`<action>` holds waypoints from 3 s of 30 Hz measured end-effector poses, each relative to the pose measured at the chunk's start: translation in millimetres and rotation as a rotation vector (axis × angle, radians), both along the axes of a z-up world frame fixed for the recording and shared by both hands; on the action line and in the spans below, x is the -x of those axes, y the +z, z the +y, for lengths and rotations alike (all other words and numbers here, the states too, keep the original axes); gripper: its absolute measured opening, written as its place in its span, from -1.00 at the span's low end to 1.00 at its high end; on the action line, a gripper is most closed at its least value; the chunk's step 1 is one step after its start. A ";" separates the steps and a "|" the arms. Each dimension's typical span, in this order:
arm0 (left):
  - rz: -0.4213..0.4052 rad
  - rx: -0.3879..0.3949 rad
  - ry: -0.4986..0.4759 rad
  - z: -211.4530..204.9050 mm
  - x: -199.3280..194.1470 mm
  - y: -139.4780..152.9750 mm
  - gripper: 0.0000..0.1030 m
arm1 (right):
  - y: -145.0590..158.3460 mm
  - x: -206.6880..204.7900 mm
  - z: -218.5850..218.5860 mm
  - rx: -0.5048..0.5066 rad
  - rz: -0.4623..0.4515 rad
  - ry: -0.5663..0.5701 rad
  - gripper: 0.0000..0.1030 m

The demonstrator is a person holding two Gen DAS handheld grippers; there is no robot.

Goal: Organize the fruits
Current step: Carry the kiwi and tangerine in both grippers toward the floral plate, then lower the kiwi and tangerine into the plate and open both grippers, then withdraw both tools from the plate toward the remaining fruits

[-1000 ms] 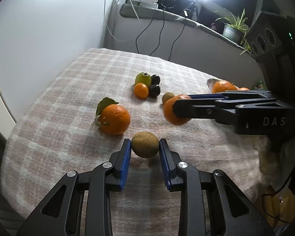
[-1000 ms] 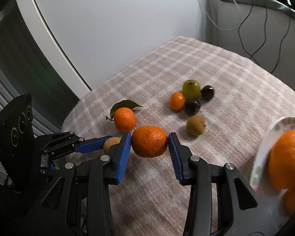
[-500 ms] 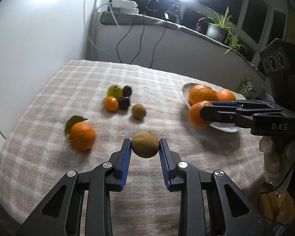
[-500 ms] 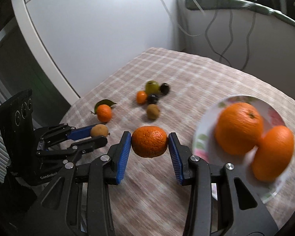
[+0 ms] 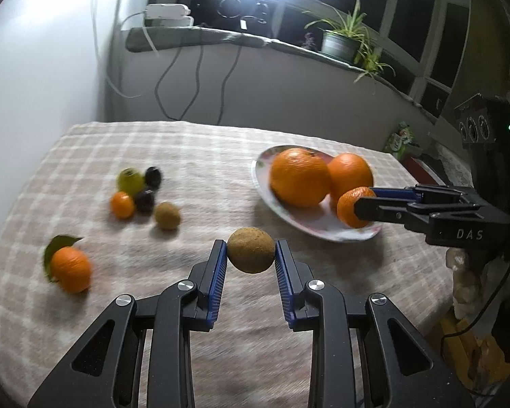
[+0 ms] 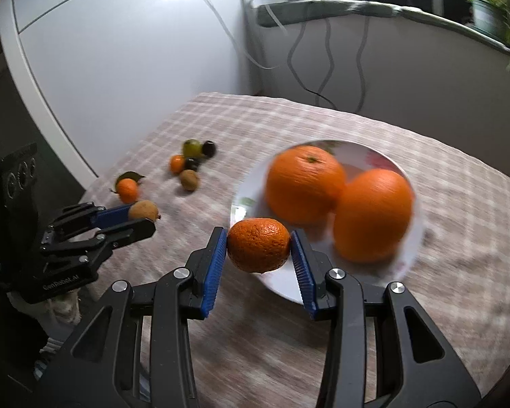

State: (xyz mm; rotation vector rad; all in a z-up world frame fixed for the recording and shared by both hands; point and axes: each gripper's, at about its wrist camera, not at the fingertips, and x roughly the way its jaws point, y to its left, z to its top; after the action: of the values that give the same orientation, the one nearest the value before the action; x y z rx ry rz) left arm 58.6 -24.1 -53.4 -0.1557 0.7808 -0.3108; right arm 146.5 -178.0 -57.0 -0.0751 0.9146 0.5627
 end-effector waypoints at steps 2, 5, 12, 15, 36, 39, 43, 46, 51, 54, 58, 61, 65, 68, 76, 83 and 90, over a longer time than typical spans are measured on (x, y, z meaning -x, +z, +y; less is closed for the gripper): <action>0.001 0.002 -0.017 -8.4 -5.1 -0.3 -0.47 | -1.6 0.0 -8.9 0.007 -0.001 -0.022 -0.20; 0.003 0.004 -0.040 -21.4 -12.9 -0.8 -0.47 | -2.8 -0.5 -21.5 0.018 -0.004 -0.052 -0.20; 0.009 0.012 -0.076 -41.2 -27.6 -2.3 -0.48 | -7.6 -3.8 -39.5 0.034 0.000 -0.095 -0.20; 0.014 0.018 -0.086 -47.5 -34.2 -3.3 -0.47 | -8.7 -4.3 -45.7 0.029 -0.001 -0.111 -0.20; 0.040 -0.003 -0.132 -72.9 -50.1 -11.6 -0.47 | -12.1 -3.1 -41.5 0.008 0.013 -0.095 -0.20; 0.045 -0.006 -0.133 -74.1 -51.9 -12.3 -0.47 | -12.9 -2.9 -39.8 0.009 0.016 -0.090 -0.20; 0.044 -0.011 -0.134 -74.6 -52.5 -12.5 -0.46 | -13.4 -3.4 -38.3 0.011 0.016 -0.088 -0.19; 0.041 -0.010 -0.131 -74.4 -52.8 -12.0 -0.29 | -13.7 -3.1 -37.9 0.012 0.015 -0.088 -0.18; 0.040 -0.009 -0.131 -72.5 -53.1 -11.3 -0.29 | -12.2 -2.2 -39.2 0.005 0.010 -0.094 -0.03; 0.042 -0.007 -0.130 -71.4 -53.1 -11.6 -0.28 | -10.1 -1.2 -40.1 0.008 -0.002 -0.099 0.19; 0.044 -0.002 -0.123 -67.8 -52.6 -12.2 -0.26 | -9.0 0.2 -41.0 0.011 -0.005 -0.102 0.21; 0.043 0.001 -0.119 -65.7 -52.2 -11.4 -0.25 | -8.4 0.3 -41.7 0.012 -0.007 -0.104 0.22; 0.041 0.005 -0.111 -62.3 -50.7 -10.4 -0.25 | -5.8 1.2 -42.4 0.013 -0.012 -0.109 0.25; 0.041 0.007 -0.105 -58.5 -49.1 -9.8 -0.25 | -2.3 2.6 -41.7 0.011 -0.018 -0.110 0.25; 0.033 0.013 -0.078 -43.4 -42.3 -4.8 -0.24 | 9.3 5.9 -32.7 0.008 -0.045 -0.089 0.25; 0.034 0.008 -0.019 -15.9 -34.9 -4.0 -0.13 | 14.5 6.2 -13.1 0.016 -0.080 -0.051 0.49; 0.022 -0.029 0.075 25.1 -21.1 -3.7 0.10 | 16.4 4.2 11.7 0.037 -0.097 0.010 0.51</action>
State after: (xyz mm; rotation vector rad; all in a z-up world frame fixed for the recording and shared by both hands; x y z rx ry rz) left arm 79.7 1.0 -57.0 -0.1610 0.7993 -0.2275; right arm 142.3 -166.3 -40.7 -0.1393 0.8310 0.5474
